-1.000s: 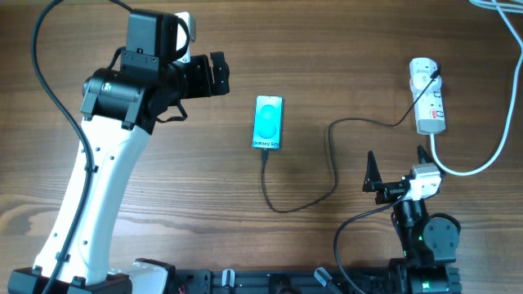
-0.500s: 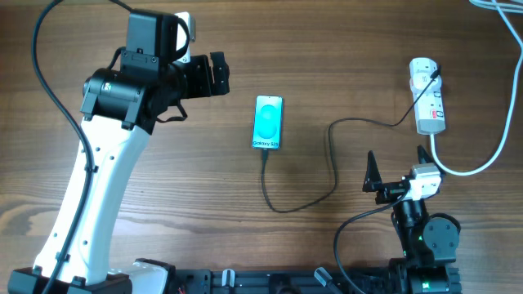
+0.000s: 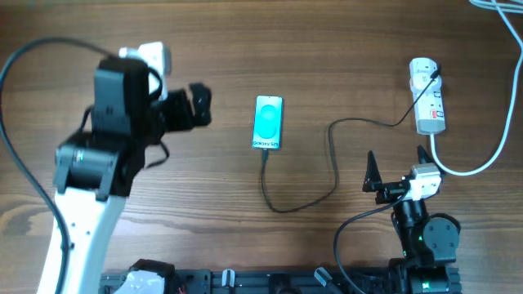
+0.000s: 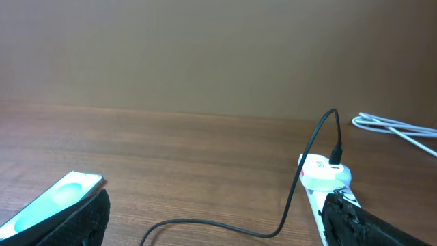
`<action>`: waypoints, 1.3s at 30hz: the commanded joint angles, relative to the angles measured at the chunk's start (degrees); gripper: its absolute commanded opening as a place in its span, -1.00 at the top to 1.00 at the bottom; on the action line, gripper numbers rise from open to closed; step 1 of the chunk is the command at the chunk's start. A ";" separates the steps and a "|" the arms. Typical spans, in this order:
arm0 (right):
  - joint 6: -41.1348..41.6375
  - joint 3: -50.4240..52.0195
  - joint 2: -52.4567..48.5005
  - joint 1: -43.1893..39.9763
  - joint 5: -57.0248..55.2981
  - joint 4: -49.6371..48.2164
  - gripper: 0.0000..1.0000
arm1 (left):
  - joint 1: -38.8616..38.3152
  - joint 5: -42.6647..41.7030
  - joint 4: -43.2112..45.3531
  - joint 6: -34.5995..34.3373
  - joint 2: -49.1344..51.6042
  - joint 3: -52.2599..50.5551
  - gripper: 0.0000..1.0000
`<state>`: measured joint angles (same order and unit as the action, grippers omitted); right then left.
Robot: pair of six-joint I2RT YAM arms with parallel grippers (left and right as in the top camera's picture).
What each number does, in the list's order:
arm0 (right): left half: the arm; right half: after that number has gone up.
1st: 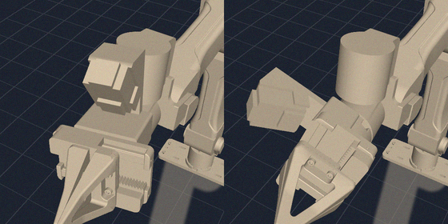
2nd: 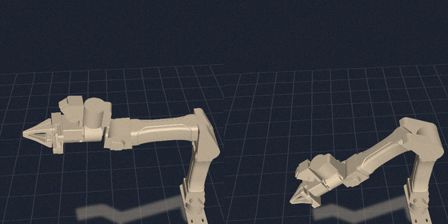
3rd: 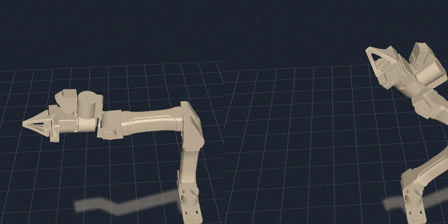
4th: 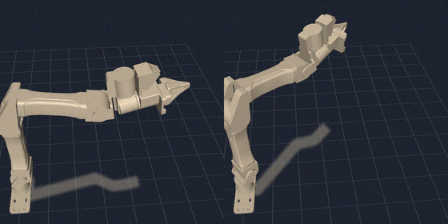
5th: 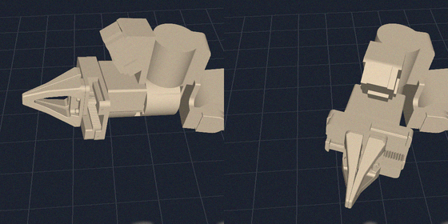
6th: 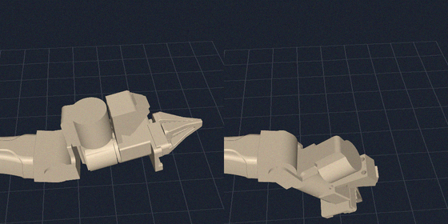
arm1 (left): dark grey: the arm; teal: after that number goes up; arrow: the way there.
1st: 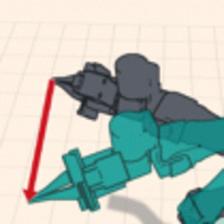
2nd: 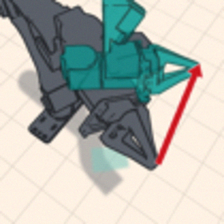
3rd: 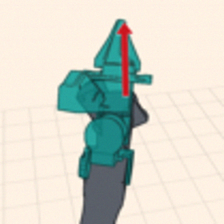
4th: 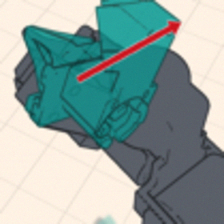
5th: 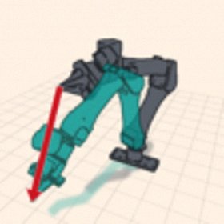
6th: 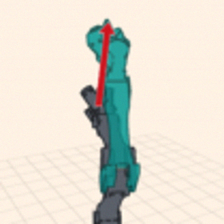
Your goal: Plug charger to phone and switch on socket
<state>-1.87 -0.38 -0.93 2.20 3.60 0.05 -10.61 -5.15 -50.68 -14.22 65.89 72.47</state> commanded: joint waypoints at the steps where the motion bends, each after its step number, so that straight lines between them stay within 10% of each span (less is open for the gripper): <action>1: -1.01 0.09 0.72 -0.15 -0.17 -0.11 -1.00 | 2.23 0.57 0.07 0.09 -7.08 -10.16 -1.00; 18: -1.03 0.09 0.72 -0.15 -0.17 -0.11 -1.00 | 13.46 -8.98 16.79 7.85 -43.19 -38.18 -1.00; 29: -1.01 0.09 0.72 -0.15 -0.17 -0.11 -0.99 | 13.53 -8.94 17.99 7.87 -52.28 -43.34 -1.00; 39: -1.01 0.11 0.72 -0.15 -0.15 -0.11 -1.00 | 13.53 -8.96 36.68 6.03 -60.26 -54.90 -1.00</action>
<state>-1.87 -0.38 -0.89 2.20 3.60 0.03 2.44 -13.45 -18.68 -7.57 8.62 21.56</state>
